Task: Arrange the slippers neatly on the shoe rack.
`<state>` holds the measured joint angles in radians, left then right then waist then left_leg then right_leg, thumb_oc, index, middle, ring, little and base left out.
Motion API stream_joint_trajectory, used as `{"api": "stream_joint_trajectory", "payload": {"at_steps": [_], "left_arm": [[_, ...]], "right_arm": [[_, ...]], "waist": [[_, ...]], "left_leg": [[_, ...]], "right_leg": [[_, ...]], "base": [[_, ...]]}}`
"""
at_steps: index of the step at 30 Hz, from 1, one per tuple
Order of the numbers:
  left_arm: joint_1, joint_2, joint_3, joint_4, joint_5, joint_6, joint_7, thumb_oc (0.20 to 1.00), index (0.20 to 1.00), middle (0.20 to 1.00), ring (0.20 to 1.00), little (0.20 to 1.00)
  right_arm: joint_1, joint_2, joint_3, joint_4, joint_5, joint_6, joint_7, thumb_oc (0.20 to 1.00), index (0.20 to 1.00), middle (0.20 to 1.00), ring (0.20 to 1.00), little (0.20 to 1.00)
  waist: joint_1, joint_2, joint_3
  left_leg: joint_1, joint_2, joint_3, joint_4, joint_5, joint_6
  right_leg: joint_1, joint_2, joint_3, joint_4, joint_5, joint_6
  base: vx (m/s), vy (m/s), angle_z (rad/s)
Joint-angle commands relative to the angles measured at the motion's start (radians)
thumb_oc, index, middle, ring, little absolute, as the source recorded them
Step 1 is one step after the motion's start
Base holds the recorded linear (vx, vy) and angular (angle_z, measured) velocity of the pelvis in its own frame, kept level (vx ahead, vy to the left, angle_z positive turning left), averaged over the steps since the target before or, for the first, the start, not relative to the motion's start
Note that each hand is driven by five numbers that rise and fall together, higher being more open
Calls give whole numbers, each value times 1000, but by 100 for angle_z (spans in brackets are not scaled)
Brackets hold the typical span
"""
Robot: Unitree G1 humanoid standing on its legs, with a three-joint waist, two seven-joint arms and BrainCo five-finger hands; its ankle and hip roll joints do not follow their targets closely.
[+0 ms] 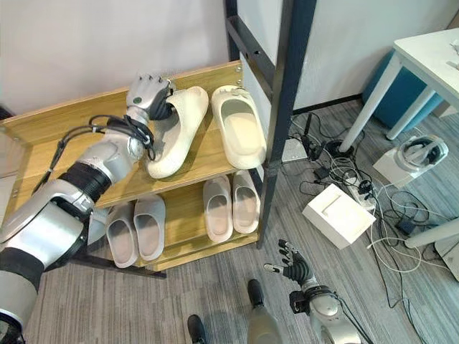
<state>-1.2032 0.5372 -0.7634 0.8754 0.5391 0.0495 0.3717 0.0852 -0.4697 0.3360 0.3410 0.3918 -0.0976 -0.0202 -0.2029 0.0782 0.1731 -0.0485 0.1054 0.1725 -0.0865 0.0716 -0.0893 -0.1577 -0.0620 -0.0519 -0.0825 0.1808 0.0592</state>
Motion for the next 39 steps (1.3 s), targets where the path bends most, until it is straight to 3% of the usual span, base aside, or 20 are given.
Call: {"api": "stream_joint_trajectory", "payload": {"at_steps": [1, 12, 19, 20, 23, 32, 39], "left_arm": [[-87, 20, 54, 107, 57, 37, 17, 200, 200, 200, 200, 200], [-77, -46, 43, 115, 107, 47, 14, 200, 200, 200, 200, 200], [-107, -139, 32, 124, 101, 54, 9, 200, 200, 200, 200, 200], [-109, -148, 30, 128, 100, 55, 6, 1000, 1000, 1000, 1000, 1000], [-131, -168, 28, 134, 76, 48, -8, 1000, 1000, 1000, 1000, 1000], [-155, -146, 89, -92, 27, 29, 22, 1000, 1000, 1000, 1000, 1000], [-73, -100, 139, -260, 32, 8, -41, 1000, 1000, 1000, 1000, 1000]], "right_arm": [[4, 3, -6, -56, -13, -24, 3, 1000, 1000, 1000, 1000, 1000], [12, -3, 5, -44, -13, -23, 8, 1000, 1000, 1000, 1000, 1000], [20, -11, -4, -45, -8, -19, 1, 1000, 1000, 1000, 1000, 1000], [21, -12, -5, -45, -7, -17, 0, 1000, 1000, 1000, 1000, 1000], [26, -13, -13, -40, -5, -11, -1, 1000, 1000, 1000, 1000, 1000], [9, -7, -20, -21, -12, 3, 3, 1000, 1000, 1000, 1000, 1000], [4, 13, -38, 1, -29, 26, 6, 1000, 1000, 1000, 1000, 1000]], "waist": [[6, -38, 0], [2, -48, 1], [-13, -44, -2], [-14, -44, -2], [-18, -41, -5], [6, -37, -15], [38, -34, -16]], "left_leg": [[6, 19, -25, -1, 17, -32], [10, 22, -21, -1, 13, -30], [16, 22, -13, -1, 9, -31], [17, 22, -12, -1, 9, -31], [17, 23, -9, -1, 11, -31], [13, 18, -36, -1, 13, -30], [13, 12, -58, -1, 12, -27]], "right_leg": [[88, -45, -1, -5, -99, 111], [87, -44, 7, -5, -99, 111], [86, -42, 17, -5, -102, 110], [86, -41, 17, -5, -103, 110], [84, -39, 20, -5, -102, 109], [98, -41, -5, -5, -109, 104], [110, -44, -23, -5, -113, 100]], "base": [[-6, 10, 4], [0, 0, 0], [0, 0, 0], [0, 0, 0], [5, -17, -7], [3, -5, 2], [-2, 1, 9]]}}
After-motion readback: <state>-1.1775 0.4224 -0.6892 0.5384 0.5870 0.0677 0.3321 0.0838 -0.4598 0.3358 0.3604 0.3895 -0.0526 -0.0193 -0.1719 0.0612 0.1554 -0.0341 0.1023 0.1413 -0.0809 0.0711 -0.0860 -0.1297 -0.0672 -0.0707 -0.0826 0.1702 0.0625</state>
